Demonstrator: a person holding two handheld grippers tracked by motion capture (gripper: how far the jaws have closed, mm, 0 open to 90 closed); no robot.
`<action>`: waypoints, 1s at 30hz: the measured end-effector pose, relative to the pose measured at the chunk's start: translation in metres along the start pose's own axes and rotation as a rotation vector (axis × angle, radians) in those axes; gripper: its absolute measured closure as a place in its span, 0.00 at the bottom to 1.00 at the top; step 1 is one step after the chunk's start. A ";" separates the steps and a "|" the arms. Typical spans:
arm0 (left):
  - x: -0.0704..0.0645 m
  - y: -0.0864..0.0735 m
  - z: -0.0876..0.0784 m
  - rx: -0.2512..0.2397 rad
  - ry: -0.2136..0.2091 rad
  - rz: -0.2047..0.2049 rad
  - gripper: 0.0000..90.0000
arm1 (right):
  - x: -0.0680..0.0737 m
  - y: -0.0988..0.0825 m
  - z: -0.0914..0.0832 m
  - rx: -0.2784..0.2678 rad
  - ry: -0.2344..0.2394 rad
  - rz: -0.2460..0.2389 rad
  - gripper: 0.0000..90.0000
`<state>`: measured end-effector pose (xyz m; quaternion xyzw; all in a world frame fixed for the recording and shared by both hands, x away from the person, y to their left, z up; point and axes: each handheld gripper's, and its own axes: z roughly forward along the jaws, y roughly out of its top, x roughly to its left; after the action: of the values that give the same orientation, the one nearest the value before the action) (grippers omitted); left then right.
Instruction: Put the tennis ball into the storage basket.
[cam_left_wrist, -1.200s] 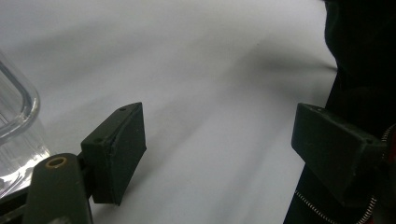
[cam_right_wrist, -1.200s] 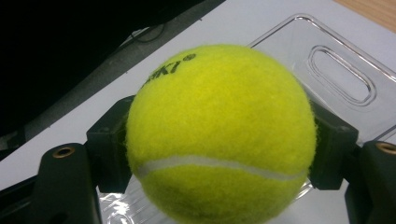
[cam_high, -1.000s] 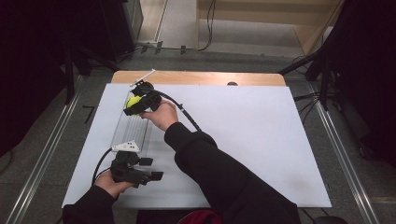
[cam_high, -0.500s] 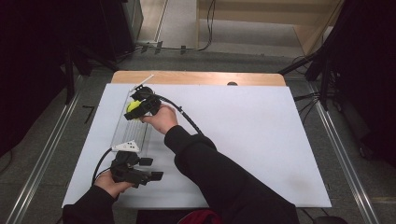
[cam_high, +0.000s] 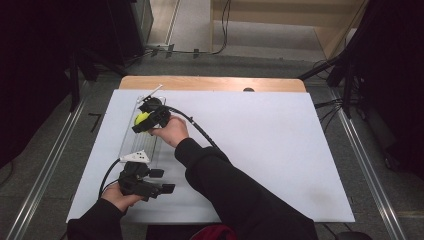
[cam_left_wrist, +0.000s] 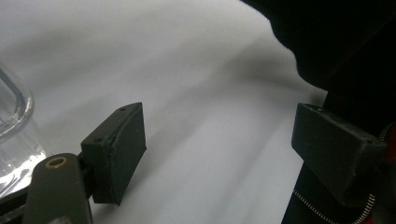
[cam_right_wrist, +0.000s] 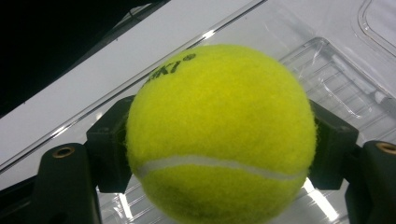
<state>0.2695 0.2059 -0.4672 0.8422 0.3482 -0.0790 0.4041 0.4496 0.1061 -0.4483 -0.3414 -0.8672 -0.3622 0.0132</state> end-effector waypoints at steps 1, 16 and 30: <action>0.000 0.000 0.000 0.001 0.000 0.000 0.20 | 0.000 0.000 0.001 0.003 -0.001 0.002 0.25; 0.000 0.000 0.000 0.001 0.000 0.001 0.20 | -0.001 -0.002 0.003 -0.005 0.007 0.010 0.25; 0.000 0.000 0.000 0.000 0.000 0.002 0.20 | 0.002 0.003 -0.010 -0.044 0.033 0.001 0.14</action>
<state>0.2697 0.2057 -0.4675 0.8425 0.3473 -0.0788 0.4042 0.4478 0.1025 -0.4389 -0.3359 -0.8586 -0.3867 0.0204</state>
